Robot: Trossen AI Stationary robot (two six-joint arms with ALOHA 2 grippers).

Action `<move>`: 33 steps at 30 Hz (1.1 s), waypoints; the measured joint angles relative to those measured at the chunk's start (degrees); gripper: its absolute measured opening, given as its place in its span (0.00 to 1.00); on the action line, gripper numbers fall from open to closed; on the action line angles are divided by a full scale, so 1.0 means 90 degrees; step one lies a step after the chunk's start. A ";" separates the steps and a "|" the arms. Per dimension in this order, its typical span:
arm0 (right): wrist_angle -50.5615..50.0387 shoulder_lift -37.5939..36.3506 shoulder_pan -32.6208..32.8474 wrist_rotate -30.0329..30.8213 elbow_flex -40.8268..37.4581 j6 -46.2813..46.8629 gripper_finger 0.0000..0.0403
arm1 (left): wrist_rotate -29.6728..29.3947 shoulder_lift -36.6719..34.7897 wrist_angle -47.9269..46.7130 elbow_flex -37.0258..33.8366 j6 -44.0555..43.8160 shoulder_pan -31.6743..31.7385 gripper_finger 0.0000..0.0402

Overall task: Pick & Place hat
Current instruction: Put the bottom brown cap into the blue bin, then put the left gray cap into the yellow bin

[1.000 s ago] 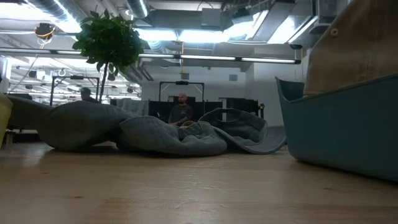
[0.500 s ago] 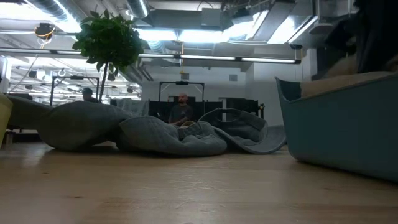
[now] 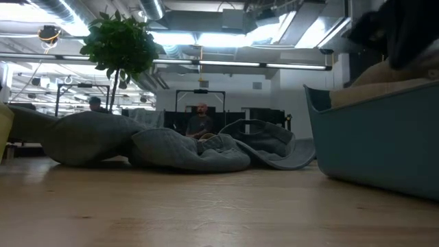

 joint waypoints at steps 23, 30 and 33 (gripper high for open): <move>0.0539 -0.0004 -0.0110 0.0886 0.0909 -0.1354 0.09 | 0.1784 0.0000 -0.2694 -0.0002 -0.1509 -0.0002 0.45; 0.0651 -0.0004 -0.0395 0.0614 0.0909 -0.1232 0.09 | 0.1934 0.0000 -0.3038 -0.0002 -0.1690 -0.0002 0.45; 0.0775 -0.0004 -0.0563 0.0093 0.0909 -0.1137 0.09 | 0.1937 0.0000 -0.3160 -0.0002 -0.1689 -0.0002 0.45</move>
